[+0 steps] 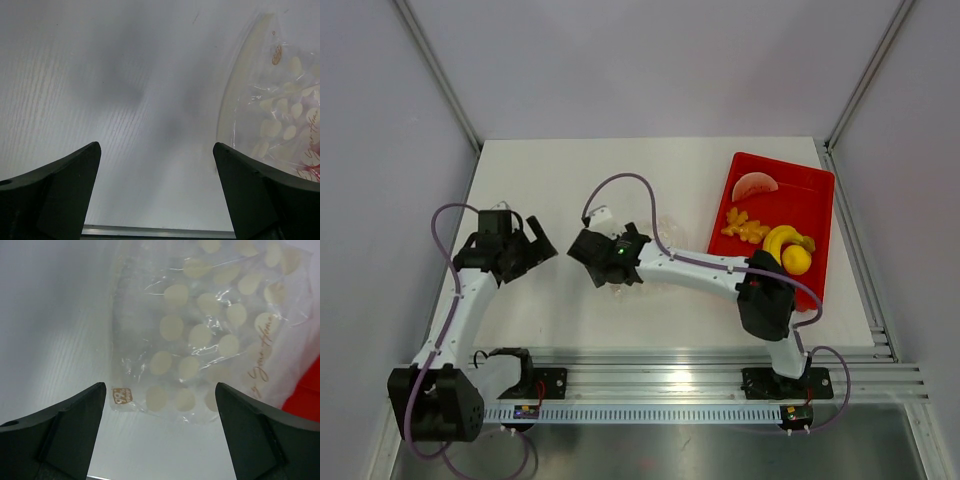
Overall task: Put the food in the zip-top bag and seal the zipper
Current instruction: Pick up the zipper food storage bag at the center of the board.
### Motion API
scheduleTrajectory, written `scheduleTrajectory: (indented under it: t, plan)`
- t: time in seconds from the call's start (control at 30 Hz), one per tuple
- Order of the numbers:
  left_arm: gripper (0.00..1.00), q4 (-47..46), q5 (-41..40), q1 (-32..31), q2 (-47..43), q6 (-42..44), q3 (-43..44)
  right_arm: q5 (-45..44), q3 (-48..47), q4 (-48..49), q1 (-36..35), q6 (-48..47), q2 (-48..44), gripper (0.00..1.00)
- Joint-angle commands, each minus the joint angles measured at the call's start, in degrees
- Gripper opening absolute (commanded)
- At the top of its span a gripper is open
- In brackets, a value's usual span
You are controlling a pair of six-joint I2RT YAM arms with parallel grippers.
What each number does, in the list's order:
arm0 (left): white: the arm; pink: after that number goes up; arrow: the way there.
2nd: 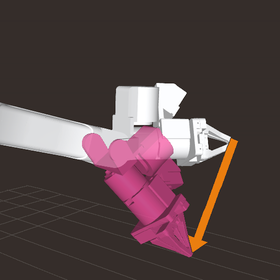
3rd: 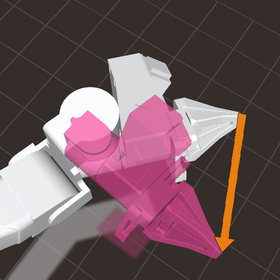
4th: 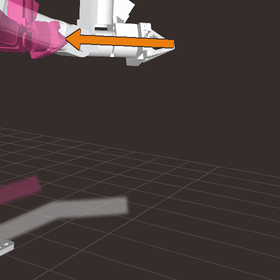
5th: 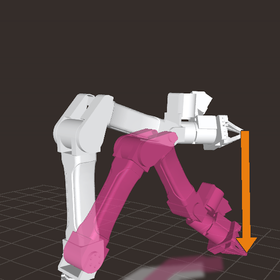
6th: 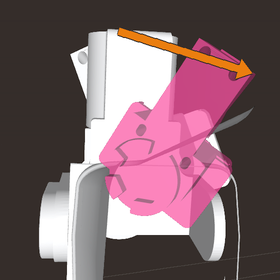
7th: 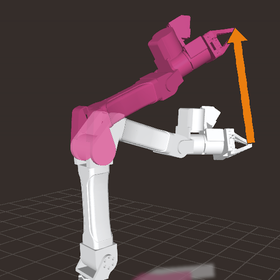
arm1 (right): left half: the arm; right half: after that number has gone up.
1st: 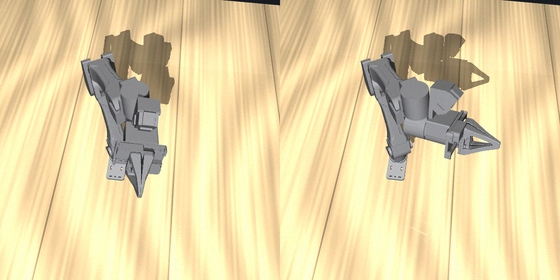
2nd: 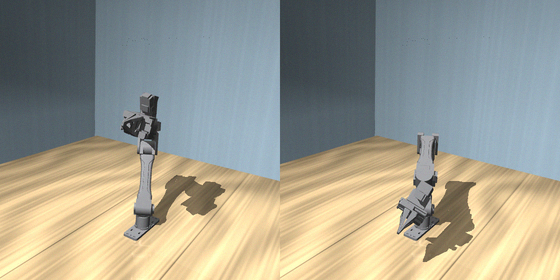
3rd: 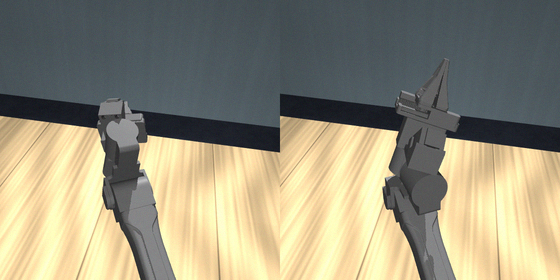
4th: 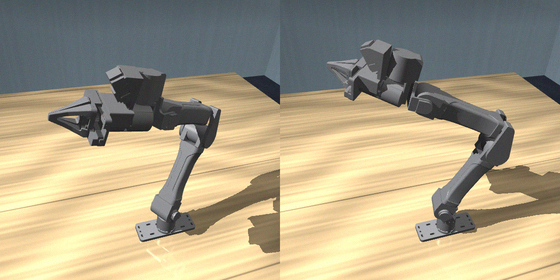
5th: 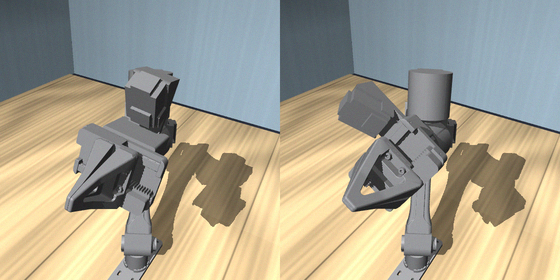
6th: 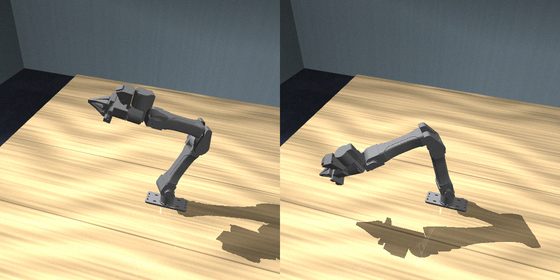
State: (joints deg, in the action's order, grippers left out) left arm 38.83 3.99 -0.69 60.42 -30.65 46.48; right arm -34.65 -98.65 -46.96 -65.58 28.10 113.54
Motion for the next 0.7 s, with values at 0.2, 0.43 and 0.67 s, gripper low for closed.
scheduleTrajectory:
  t: [0.2,0.43,0.67]
  plan:
    - [0.99,1.6,-2.2,2.0,-5.7,0.7,0.4,4.9,-8.8,4.2,0.3,-3.2,12.6,0.78]
    - [0.99,2.4,-0.2,2.0,-6.5,2.4,0.5,4.3,-10.2,4.3,0.6,-2.6,14.9,0.00]
    - [0.99,2.6,5.1,1.9,-7.2,5.5,1.8,18.2,5.9,16.5,3.3,-11.4,-2.3,0.00]
